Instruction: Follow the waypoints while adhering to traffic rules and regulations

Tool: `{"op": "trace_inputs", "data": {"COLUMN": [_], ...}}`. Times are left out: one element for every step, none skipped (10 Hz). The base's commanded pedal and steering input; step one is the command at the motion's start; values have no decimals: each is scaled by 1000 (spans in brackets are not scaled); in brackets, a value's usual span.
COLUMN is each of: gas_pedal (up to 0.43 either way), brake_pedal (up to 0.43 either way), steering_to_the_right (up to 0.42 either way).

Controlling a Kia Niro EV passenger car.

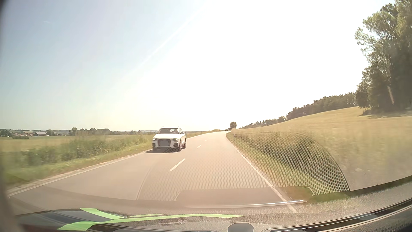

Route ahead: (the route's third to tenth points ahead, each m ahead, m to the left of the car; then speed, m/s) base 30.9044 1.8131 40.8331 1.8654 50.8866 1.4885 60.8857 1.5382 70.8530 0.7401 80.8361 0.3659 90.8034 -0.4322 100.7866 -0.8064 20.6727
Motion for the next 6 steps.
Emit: {"op": "trace_inputs", "data": {"gas_pedal": [169,169,169,169,177,189], "brake_pedal": [0,0,0,0,0,0], "steering_to_the_right": [-5,-5,-5,-5,-5,-5]}}
